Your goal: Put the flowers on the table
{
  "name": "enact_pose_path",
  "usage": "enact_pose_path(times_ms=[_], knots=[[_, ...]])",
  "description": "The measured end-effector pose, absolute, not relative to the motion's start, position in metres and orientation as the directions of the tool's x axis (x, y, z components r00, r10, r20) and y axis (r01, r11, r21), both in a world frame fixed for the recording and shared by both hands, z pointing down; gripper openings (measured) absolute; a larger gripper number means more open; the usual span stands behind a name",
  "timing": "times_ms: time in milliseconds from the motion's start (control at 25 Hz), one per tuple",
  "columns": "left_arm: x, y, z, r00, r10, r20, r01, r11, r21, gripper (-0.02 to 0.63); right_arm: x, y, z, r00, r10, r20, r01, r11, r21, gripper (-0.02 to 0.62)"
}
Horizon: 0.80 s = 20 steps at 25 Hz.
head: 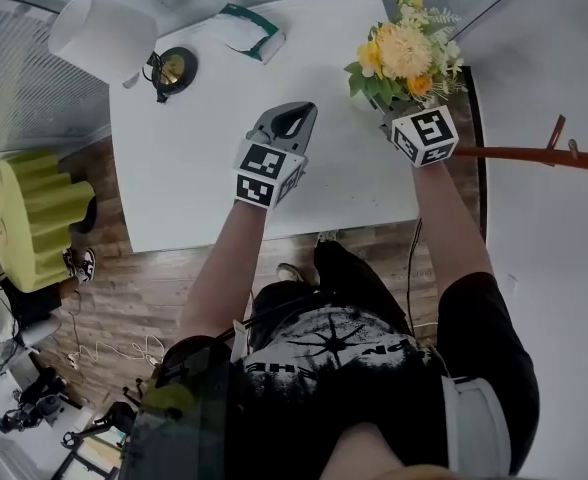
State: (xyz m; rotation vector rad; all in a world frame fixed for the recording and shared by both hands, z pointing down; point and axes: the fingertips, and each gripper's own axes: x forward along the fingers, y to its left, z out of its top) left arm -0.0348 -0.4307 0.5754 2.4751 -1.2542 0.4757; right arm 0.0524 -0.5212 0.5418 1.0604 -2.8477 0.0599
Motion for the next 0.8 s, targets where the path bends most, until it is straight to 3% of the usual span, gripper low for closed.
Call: enact_pose_path(times_ms=[800], knots=[[-0.026, -0.425, 0.570, 0.574, -0.703, 0.419, -0.807, -0.572, 0.145, 0.011, 0.061, -0.518, 0.551, -0.744, -0.649, 0.160, -0.664, 0.744, -0.074, 0.284]])
